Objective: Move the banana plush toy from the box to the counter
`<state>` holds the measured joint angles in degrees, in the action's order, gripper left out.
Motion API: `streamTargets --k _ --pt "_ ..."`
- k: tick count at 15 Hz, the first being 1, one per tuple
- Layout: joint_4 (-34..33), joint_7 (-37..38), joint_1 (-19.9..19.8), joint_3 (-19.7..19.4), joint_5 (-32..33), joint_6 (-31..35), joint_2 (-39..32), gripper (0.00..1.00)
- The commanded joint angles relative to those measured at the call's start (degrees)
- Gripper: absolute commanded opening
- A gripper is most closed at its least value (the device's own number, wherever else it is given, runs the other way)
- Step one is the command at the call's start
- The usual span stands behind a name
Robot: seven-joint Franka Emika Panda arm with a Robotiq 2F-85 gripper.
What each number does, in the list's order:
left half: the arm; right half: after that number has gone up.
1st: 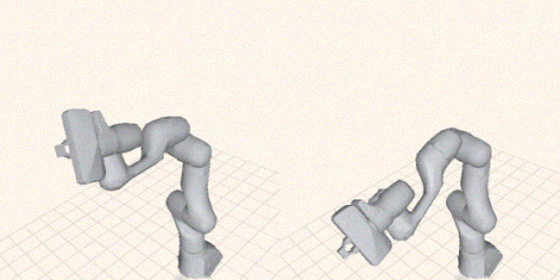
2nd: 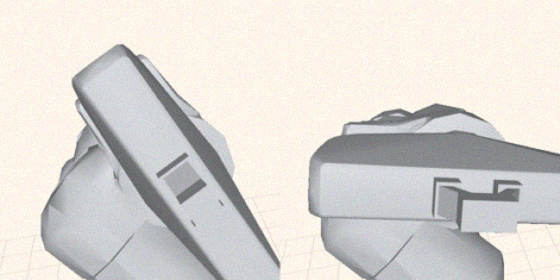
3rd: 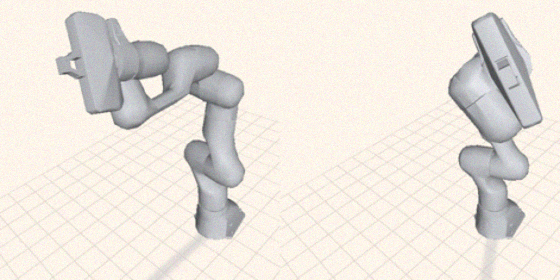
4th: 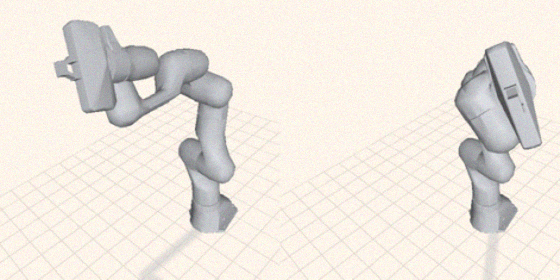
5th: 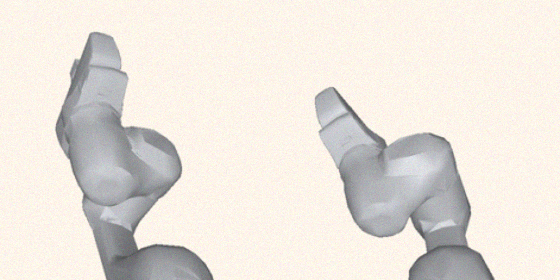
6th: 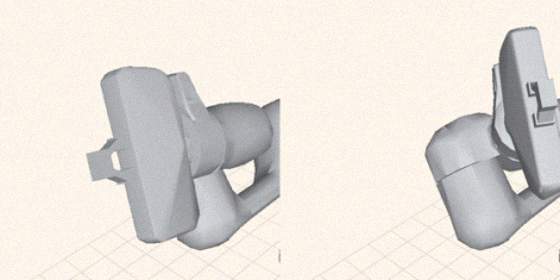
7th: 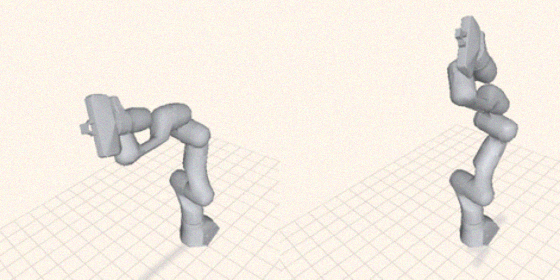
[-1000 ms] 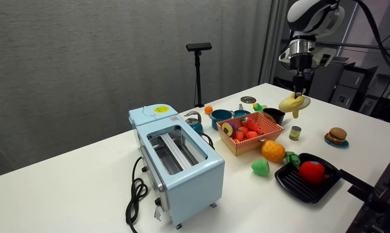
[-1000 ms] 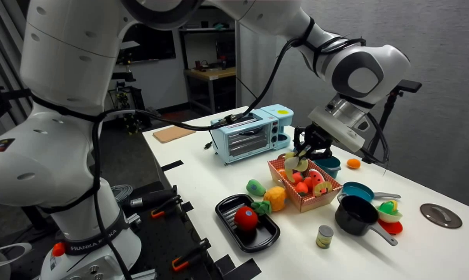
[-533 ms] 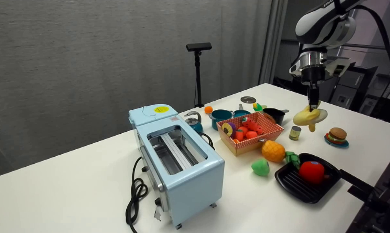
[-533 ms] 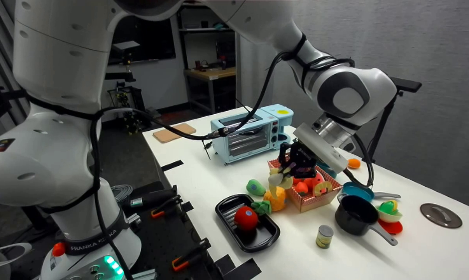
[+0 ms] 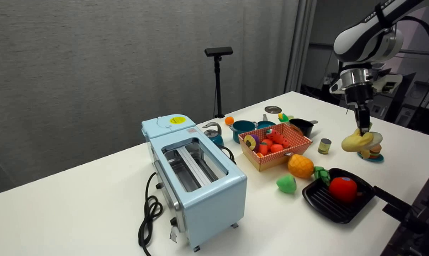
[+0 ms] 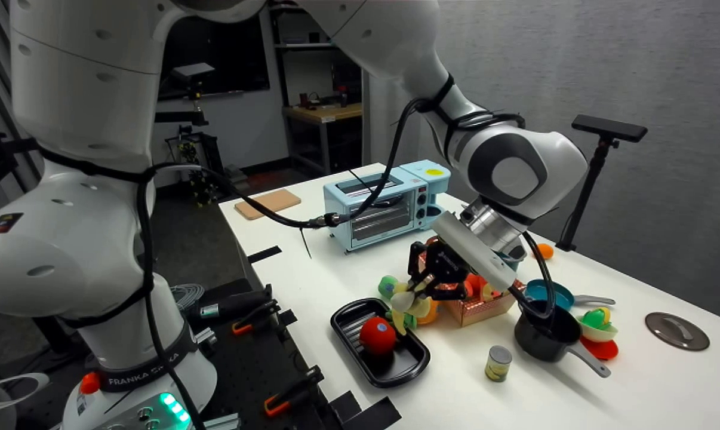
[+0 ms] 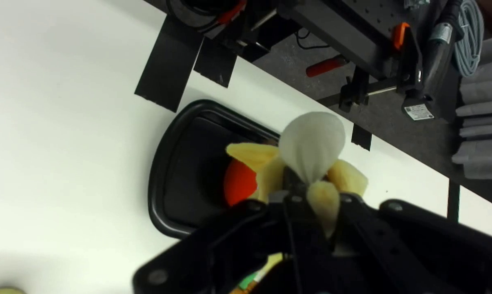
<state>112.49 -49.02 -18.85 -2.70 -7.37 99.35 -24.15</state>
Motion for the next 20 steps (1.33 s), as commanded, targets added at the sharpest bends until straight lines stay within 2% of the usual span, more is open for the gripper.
streamTargets --k 1,3,4,5,7,13,15,20 --pt "4.25 -1.24 0.62 -1.91 2.31 1.49 3.35 0.02" --pt "4.4 -0.7 0.5 -2.63 2.93 0.87 3.36 0.02" --pt "4.31 -0.26 0.63 -3.08 3.75 0.54 3.18 0.34" --pt "4.23 -0.18 0.57 -3.37 4.11 0.63 3.03 0.36" --pt "3.85 0.05 0.54 -3.88 4.87 0.38 2.58 0.48" --pt "2.25 0.77 0.56 -4.51 5.89 -0.32 1.1 0.95" --pt "1.29 0.47 0.14 -4.89 6.18 -1.12 1.0 1.0" --pt "-0.19 0.4 -0.06 -5.43 5.82 -1.72 0.76 1.0"
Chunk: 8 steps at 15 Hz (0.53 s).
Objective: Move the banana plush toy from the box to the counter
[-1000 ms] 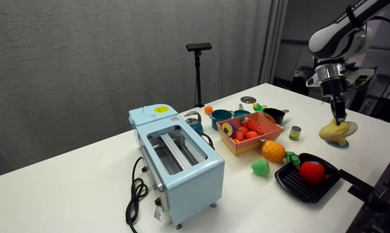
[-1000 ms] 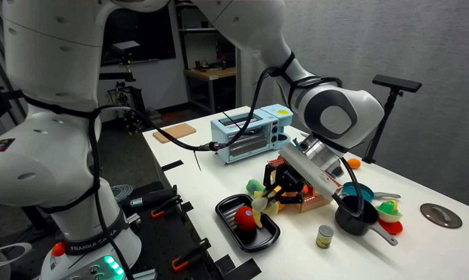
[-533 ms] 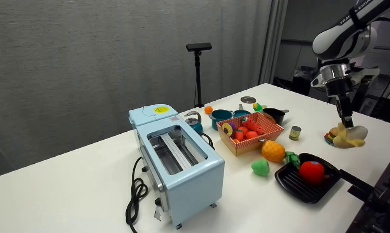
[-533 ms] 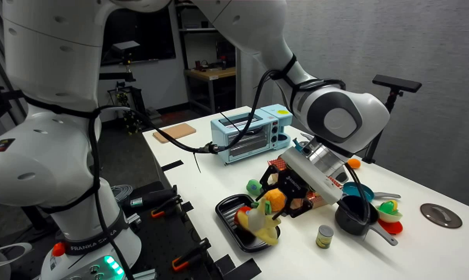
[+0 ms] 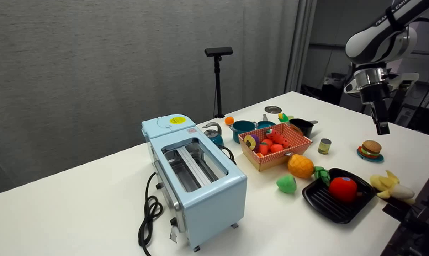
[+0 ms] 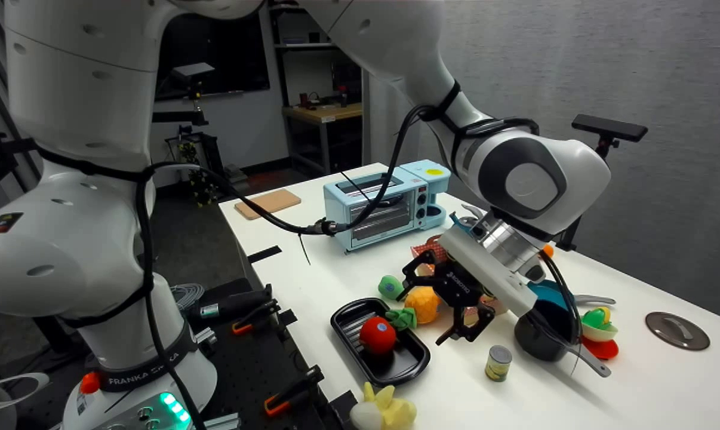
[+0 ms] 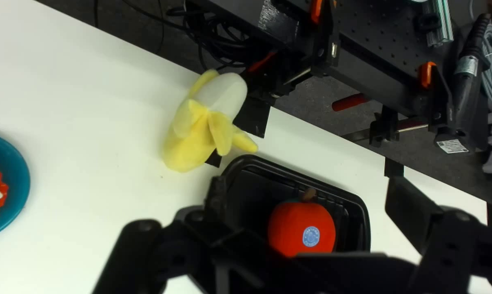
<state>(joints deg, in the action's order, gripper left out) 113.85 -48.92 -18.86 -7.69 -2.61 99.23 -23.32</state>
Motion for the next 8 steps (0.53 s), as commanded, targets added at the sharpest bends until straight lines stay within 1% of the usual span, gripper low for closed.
streamTargets --k 1,2,3,8 --pt "-2.09 0.23 -0.19 -0.46 0.65 -2.45 -0.26 1.0" --pt "-2.52 0.27 -0.37 -0.49 0.08 -3.2 -0.4 1.0" --pt "-0.81 0.03 -0.08 -0.24 0.03 -0.62 -0.06 1.0" --pt "-1.38 0.04 -0.13 -0.32 0.04 -1.51 -0.1 1.0"
